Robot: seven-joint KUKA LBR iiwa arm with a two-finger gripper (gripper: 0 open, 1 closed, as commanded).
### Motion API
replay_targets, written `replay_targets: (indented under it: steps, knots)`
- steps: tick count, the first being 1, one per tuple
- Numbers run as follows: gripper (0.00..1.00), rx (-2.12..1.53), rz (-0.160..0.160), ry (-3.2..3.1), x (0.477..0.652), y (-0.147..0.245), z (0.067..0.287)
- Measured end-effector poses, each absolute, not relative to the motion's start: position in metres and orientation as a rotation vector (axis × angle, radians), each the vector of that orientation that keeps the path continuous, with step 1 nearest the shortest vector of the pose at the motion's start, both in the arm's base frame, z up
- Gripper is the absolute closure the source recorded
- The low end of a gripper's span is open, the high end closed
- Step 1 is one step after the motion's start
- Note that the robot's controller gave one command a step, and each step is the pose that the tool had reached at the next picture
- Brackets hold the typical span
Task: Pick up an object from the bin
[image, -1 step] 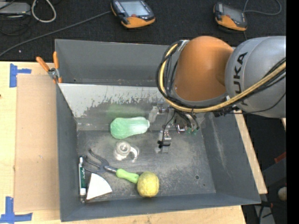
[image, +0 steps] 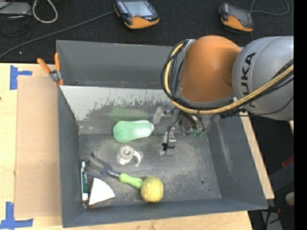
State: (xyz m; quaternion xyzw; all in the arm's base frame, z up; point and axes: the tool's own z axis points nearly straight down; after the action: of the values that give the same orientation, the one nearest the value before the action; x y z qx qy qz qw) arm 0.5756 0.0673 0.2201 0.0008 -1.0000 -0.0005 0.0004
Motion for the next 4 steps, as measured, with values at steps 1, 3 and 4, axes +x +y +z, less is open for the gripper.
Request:
replay_targets:
  steps: [1, 3, 4]
  knots:
    - [0.0, -0.08, -0.003, -3.144, 0.59, 0.098, 0.165]
    - [0.0, -0.052, -0.003, -3.141, 0.529, 0.11, 0.113]
    - [0.0, -0.046, -0.001, -3.136, 0.545, 0.08, 0.153]
